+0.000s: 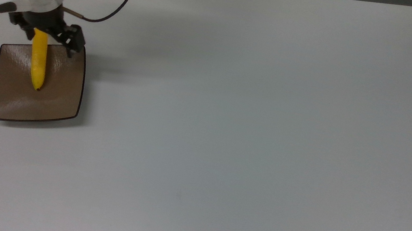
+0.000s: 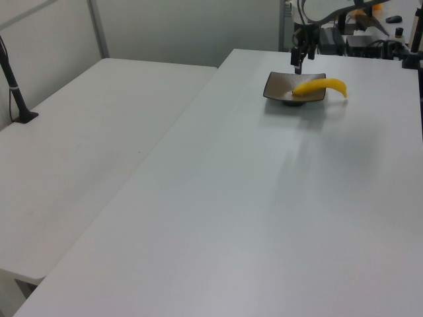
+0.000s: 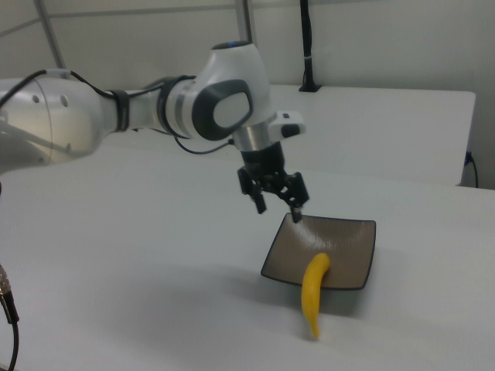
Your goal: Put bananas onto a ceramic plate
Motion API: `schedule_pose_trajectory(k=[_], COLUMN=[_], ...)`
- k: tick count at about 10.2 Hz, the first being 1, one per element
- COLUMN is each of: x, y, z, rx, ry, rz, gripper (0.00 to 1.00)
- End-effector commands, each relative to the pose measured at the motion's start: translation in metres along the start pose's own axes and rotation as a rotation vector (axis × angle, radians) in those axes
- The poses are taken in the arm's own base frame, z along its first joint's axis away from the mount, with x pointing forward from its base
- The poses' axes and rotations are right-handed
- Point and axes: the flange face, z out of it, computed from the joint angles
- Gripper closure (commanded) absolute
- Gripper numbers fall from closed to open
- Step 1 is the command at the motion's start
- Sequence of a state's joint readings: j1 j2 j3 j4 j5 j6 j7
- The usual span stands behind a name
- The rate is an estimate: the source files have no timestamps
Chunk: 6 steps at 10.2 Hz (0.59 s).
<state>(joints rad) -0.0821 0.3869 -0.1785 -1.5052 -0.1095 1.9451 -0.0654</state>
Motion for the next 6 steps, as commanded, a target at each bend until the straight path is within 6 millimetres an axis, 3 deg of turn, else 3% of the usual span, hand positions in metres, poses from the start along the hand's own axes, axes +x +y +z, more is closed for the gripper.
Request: schedule_pose_trajectory(k=[1,4,6], x=[-0.021,-0.038,-0.048], y=[-0.042,-0.072,-0.108], z=[-0.031,-0.071,-0.097], rx=[0.061,0.098,0.144], ry=[-0.064,-0.076,-0.06], rz=[0.001,-0.011,0.003], gripper=[0.0,0.0,0.0])
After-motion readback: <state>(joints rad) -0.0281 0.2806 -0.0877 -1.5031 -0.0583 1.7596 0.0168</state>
